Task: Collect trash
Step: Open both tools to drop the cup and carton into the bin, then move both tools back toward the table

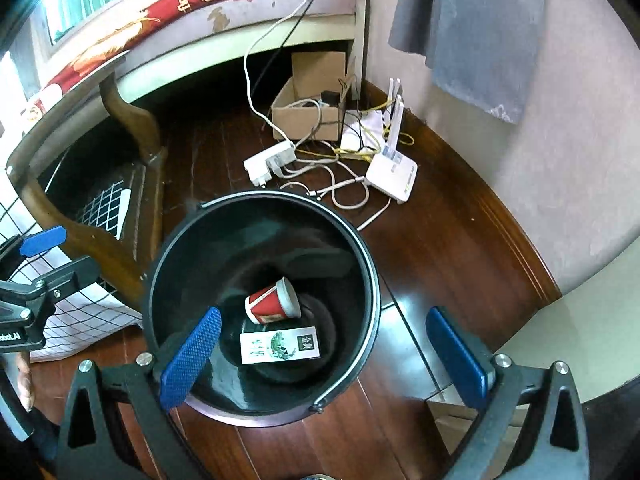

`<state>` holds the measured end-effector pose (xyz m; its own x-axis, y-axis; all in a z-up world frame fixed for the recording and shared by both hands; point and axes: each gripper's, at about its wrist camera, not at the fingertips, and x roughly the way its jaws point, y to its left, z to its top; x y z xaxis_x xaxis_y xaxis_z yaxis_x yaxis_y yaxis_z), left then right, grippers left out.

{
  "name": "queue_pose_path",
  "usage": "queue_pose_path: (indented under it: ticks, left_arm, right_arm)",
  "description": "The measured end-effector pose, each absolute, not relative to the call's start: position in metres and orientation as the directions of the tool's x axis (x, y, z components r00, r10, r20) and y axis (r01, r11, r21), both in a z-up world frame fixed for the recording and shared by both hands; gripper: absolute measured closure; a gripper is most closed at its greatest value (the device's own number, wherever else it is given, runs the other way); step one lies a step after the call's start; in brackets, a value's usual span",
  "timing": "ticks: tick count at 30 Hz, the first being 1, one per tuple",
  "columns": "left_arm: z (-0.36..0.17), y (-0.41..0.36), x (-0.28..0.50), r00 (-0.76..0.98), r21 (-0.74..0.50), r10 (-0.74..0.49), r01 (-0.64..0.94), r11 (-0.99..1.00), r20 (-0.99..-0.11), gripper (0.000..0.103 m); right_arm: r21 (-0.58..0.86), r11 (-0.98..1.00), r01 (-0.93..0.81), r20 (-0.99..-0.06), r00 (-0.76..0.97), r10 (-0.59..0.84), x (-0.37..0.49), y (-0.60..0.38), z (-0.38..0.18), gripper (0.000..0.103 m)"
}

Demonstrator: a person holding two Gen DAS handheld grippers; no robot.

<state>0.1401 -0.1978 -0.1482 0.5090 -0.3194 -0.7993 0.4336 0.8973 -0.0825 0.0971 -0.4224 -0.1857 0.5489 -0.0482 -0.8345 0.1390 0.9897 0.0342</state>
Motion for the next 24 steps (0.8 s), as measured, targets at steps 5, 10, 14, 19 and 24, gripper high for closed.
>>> queue_pose_path:
  ticks: [5, 10, 14, 19, 24]
  left_arm:
    - [-0.141, -0.195, 0.138, 0.523, -0.077, -0.317, 0.429, 0.900, -0.791, 0.001]
    - [-0.128, -0.189, 0.131, 0.546, -0.071, -0.312, 0.416, 0.907, -0.778, 0.001]
    - [-0.111, -0.179, 0.122, 0.575, -0.063, -0.303, 0.399, 0.915, -0.760, 0.001]
    - [-0.088, -0.159, 0.114, 0.625, -0.048, -0.280, 0.361, 0.931, -0.729, 0.001]
    - [-0.068, -0.133, 0.110, 0.663, -0.037, -0.244, 0.310, 0.950, -0.707, 0.001]
  right_arm:
    - [0.042, 0.991, 0.128, -0.821, 0.570, -0.039, 0.094, -0.413, -0.174, 0.000]
    - [0.048, 0.992, 0.113, -0.806, 0.592, -0.029, 0.090, -0.402, -0.160, 0.000]
    - [0.046, 0.994, 0.100, -0.785, 0.618, -0.026, 0.084, -0.389, -0.142, 0.000]
    - [0.050, 0.996, 0.072, -0.751, 0.661, -0.011, 0.079, -0.370, -0.115, 0.000]
    - [0.062, 0.998, 0.022, -0.711, 0.703, 0.028, 0.083, -0.343, -0.088, 0.000]
